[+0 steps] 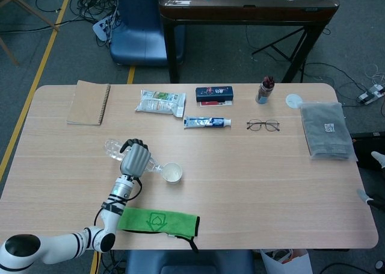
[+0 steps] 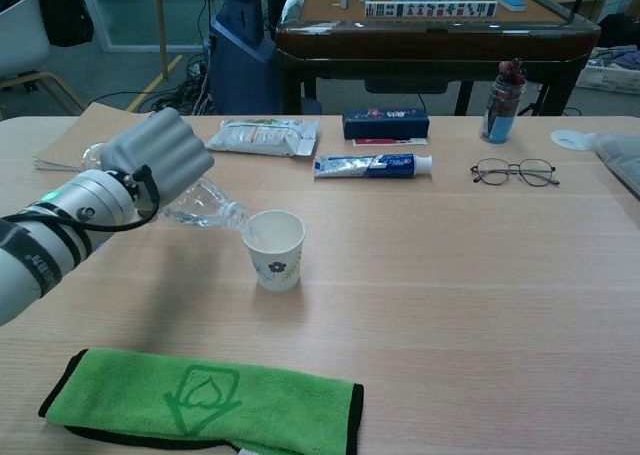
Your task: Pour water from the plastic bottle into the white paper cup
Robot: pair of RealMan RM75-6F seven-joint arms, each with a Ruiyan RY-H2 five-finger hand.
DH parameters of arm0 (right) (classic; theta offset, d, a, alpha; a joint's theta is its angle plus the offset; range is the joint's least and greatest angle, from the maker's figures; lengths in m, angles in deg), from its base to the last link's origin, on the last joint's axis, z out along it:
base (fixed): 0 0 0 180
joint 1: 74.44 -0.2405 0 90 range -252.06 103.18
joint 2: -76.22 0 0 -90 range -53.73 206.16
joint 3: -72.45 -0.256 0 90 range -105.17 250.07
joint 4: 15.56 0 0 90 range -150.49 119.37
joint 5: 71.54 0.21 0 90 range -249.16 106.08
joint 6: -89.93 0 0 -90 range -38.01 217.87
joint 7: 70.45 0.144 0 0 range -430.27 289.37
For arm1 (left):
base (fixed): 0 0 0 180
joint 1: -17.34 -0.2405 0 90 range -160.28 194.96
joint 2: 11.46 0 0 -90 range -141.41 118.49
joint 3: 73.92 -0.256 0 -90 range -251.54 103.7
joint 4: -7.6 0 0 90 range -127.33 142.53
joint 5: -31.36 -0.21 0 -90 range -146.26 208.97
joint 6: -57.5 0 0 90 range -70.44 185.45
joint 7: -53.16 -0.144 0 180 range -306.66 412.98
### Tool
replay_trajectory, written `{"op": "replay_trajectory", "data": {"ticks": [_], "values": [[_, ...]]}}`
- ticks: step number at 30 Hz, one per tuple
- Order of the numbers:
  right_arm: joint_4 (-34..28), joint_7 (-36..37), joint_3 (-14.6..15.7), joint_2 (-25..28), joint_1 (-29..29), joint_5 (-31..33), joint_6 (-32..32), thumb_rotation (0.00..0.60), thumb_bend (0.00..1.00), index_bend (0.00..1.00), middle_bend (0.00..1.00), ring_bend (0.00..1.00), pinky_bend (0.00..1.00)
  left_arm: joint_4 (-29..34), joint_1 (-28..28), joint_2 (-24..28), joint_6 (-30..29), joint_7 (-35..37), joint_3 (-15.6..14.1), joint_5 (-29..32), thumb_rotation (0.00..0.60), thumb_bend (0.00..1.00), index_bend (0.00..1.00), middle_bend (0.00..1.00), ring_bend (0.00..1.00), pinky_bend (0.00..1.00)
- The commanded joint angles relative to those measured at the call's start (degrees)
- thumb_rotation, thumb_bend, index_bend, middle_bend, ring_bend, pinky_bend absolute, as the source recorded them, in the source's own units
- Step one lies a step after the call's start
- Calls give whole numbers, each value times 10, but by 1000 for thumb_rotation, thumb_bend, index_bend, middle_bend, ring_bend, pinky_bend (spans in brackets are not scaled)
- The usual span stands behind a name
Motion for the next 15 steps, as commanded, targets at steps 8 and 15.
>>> {"op": "replay_trajectory", "data": {"ticks": [8, 15], "values": [[-1, 4, 1, 1, 0, -3, 0, 600, 0, 204, 248, 230, 504, 20, -3, -4, 4, 13, 20, 41, 600, 24, 628, 595, 522, 705], [-1, 6, 3, 2, 0, -5, 2, 600, 0, 204, 248, 230, 504, 52, -11, -4, 2, 33, 47, 98, 600, 24, 629, 596, 523, 706]]}}
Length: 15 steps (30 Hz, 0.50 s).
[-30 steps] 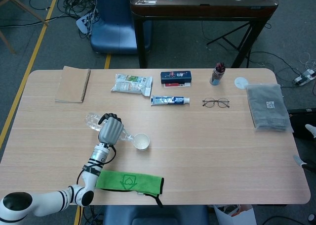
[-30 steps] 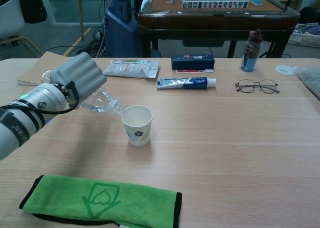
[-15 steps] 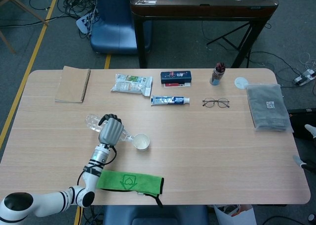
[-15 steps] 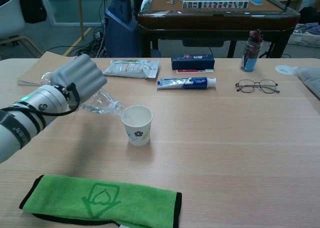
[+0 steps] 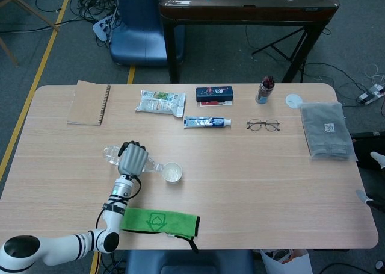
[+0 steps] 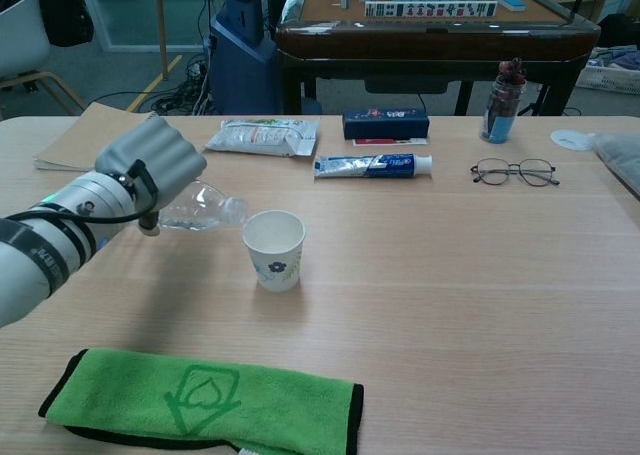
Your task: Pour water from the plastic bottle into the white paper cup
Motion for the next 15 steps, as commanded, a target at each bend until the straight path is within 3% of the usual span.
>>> {"op": "replay_trajectory", "data": {"ticks": [1, 8, 15], "values": [[0, -1, 1, 0, -1, -1, 1, 600, 0, 203, 248, 230, 504, 25, -5, 2, -2, 12, 18, 33, 600, 24, 629, 596, 523, 706], [-2, -2, 3, 0, -1, -5, 2, 600, 0, 203, 248, 230, 504, 66, -11, 16, -12, 51, 45, 78, 600, 24, 631, 597, 525, 707], [-3, -3, 4, 0, 0, -7, -1, 600, 0, 203, 248, 230, 504, 103, -25, 40, -25, 140, 76, 96, 600, 24, 632, 597, 525, 707]]}}
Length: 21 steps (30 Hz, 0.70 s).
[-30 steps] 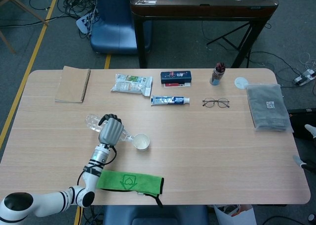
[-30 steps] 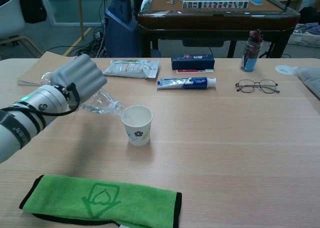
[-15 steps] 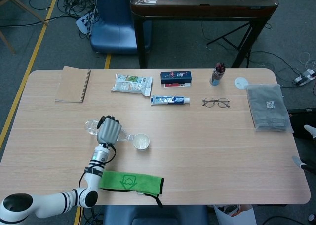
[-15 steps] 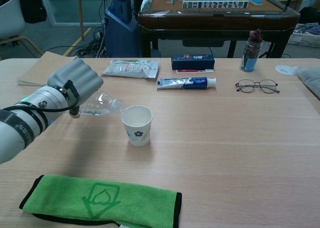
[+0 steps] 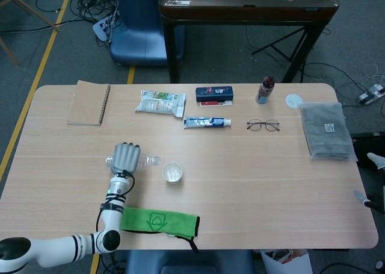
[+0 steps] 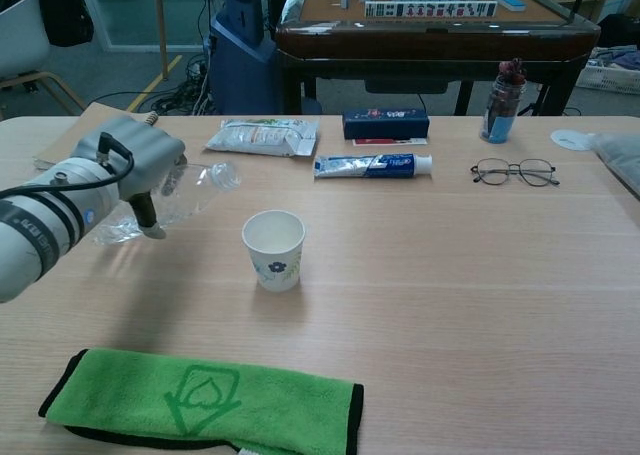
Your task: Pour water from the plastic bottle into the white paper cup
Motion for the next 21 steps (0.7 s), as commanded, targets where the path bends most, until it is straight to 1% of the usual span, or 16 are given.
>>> {"op": "replay_trajectory", "data": {"ticks": [1, 5, 8, 11, 17, 21], "values": [[0, 0, 0, 0, 0, 0, 0, 600, 0, 203, 248, 230, 504, 24, -11, 16, -8, 52, 23, 13, 600, 24, 632, 597, 525, 707], [0, -1, 0, -1, 0, 0, 1, 600, 0, 204, 248, 230, 504, 48, -22, 35, -13, 110, 49, 27, 600, 24, 632, 597, 525, 707], [1, -4, 1, -2, -2, 2, 5, 600, 0, 203, 248, 230, 504, 64, -32, 52, -13, 169, 68, 29, 600, 24, 632, 597, 525, 707], [2, -7, 1, -4, -4, 4, 9, 600, 0, 203, 248, 230, 504, 74, -45, 63, -12, 231, 80, 27, 600, 24, 632, 597, 525, 707], [4, -14, 1, -7, -7, 7, 16, 600, 0, 203, 248, 230, 504, 81, -74, 72, -16, 353, 100, 26, 600, 24, 633, 597, 525, 708], [4, -16, 1, -8, -9, 9, 19, 600, 0, 203, 248, 230, 504, 75, -91, 76, -14, 415, 105, 26, 600, 24, 633, 597, 525, 708]]}}
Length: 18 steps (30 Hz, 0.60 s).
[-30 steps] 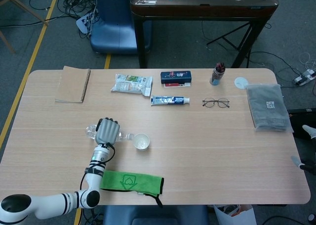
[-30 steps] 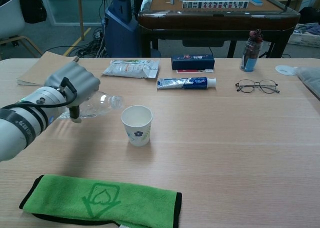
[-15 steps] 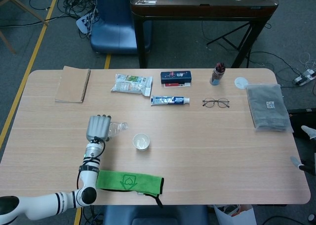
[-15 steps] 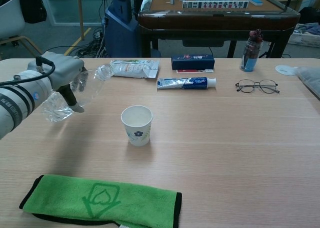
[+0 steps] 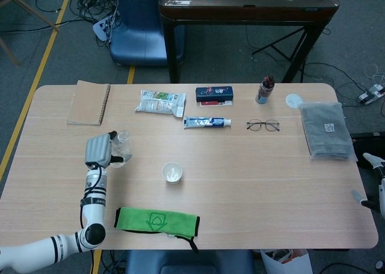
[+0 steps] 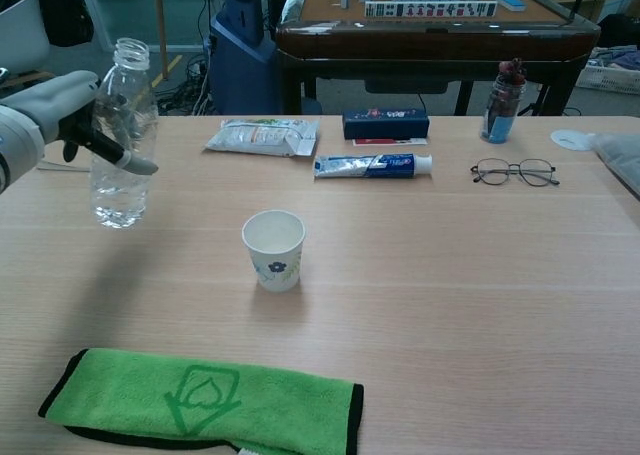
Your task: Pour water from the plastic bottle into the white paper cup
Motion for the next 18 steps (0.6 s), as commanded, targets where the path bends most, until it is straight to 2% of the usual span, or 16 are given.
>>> {"op": "replay_trajectory", "data": {"ticks": [1, 18], "values": [[0, -1, 0, 0, -1, 1, 1, 600, 0, 203, 248, 230, 504, -3, -25, 9, 1, 67, 10, -3, 600, 24, 632, 597, 525, 708], [2, -12, 1, -5, -5, 6, 10, 600, 0, 203, 248, 230, 504, -46, -97, 23, 49, 314, -8, -41, 600, 24, 621, 597, 525, 708]]}}
